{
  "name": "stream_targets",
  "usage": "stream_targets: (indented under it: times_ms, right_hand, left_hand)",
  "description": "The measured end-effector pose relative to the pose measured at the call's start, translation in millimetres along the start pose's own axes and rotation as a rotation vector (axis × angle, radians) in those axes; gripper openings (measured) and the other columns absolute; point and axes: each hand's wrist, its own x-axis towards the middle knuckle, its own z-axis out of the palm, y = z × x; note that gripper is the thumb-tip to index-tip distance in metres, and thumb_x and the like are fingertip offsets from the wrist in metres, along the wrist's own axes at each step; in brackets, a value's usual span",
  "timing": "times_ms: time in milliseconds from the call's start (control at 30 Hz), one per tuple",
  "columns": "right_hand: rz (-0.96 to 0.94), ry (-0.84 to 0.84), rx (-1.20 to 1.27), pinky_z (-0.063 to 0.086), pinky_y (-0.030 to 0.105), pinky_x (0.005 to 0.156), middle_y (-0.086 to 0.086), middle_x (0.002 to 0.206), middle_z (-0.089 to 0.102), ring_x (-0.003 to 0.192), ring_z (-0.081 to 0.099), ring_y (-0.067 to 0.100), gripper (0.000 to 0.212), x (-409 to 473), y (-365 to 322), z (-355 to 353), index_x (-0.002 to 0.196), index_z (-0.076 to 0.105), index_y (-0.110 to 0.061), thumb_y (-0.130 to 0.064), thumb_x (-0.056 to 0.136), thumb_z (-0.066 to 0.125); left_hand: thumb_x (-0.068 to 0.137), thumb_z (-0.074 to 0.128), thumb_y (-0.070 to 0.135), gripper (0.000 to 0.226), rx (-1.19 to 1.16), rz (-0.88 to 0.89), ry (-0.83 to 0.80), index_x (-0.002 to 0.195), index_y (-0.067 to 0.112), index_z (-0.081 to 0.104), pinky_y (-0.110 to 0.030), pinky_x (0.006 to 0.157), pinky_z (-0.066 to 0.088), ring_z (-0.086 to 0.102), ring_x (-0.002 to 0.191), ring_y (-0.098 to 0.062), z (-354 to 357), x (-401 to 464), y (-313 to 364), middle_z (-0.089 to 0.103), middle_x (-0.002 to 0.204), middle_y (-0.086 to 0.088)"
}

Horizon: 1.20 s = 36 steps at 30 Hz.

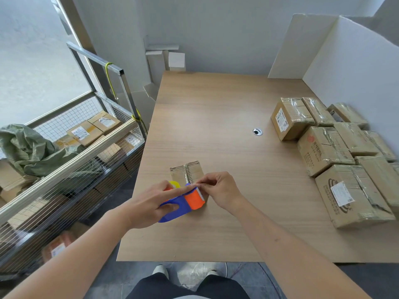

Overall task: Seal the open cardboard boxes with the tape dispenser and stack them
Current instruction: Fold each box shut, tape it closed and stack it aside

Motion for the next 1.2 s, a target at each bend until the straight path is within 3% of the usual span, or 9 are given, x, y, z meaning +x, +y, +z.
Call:
stream_targets:
  times_ms: [133,300,467,700,900,1100,1200]
  right_hand:
    - [0.124,0.119,0.029,0.062,0.034,0.071,0.005,0.072,0.076,0.064,0.068,0.015,0.023,-3,21,7,0.072,0.078,-0.016,0.004,0.084,0.077]
    - [0.260,0.301,0.114,0.058,0.023,0.055,0.003,0.061,0.070,0.051,0.063,0.014,0.025,2,42,-34,0.068,0.073,-0.012,0.007,0.085,0.075]
    - [0.285,0.263,0.051,0.057,0.022,0.055,0.007,0.065,0.071,0.051,0.063,0.011,0.011,11,56,-36,0.078,0.074,-0.002,0.006,0.086,0.075]
    - [0.321,0.218,0.005,0.060,0.028,0.061,0.008,0.068,0.073,0.056,0.065,0.016,0.018,30,89,-24,0.074,0.075,-0.009,0.004,0.086,0.075]
    - [0.308,0.192,0.024,0.057,0.023,0.058,0.004,0.067,0.074,0.056,0.066,0.015,0.023,44,104,-18,0.071,0.076,-0.015,0.002,0.085,0.077]
    - [0.287,0.146,0.075,0.054,0.025,0.056,0.000,0.073,0.071,0.063,0.064,0.019,0.009,45,116,-9,0.089,0.074,-0.014,-0.008,0.094,0.071]
    - [0.288,0.108,0.060,0.049,0.027,0.052,-0.002,0.088,0.070,0.063,0.060,0.016,0.007,42,120,-2,0.101,0.068,-0.022,-0.019,0.102,0.062]
  left_hand:
    - [0.108,0.048,0.032,0.068,-0.048,-0.081,-0.055,0.147,0.073,0.011,-0.033,0.097,0.040,0.047,0.101,-0.010,8,-2,-8,0.045,0.115,0.009]
    - [0.109,0.046,0.034,0.063,-0.106,-0.251,-0.129,0.143,0.077,0.014,-0.032,0.081,0.050,0.051,0.096,-0.003,3,-31,-48,0.045,0.109,0.017]
    - [0.109,0.045,0.032,0.063,-0.152,-0.327,-0.145,0.142,0.077,0.018,-0.034,0.092,0.044,0.055,0.099,-0.012,12,-31,-62,0.051,0.110,0.010]
    - [0.109,0.044,0.033,0.062,-0.151,-0.415,-0.139,0.140,0.080,0.017,-0.034,0.092,0.044,0.054,0.099,-0.013,28,-22,-77,0.051,0.109,0.008]
    - [0.108,0.045,0.034,0.063,-0.127,-0.441,-0.103,0.140,0.080,0.016,-0.039,0.094,0.046,0.056,0.096,-0.015,38,-15,-87,0.052,0.105,0.006]
    - [0.107,0.044,0.036,0.063,-0.097,-0.461,-0.083,0.138,0.082,0.015,-0.038,0.090,0.046,0.056,0.092,-0.016,47,-4,-94,0.051,0.103,0.005]
    - [0.107,0.043,0.038,0.062,-0.092,-0.470,-0.087,0.137,0.083,0.014,-0.036,0.087,0.045,0.055,0.092,-0.017,47,0,-96,0.050,0.103,0.006]
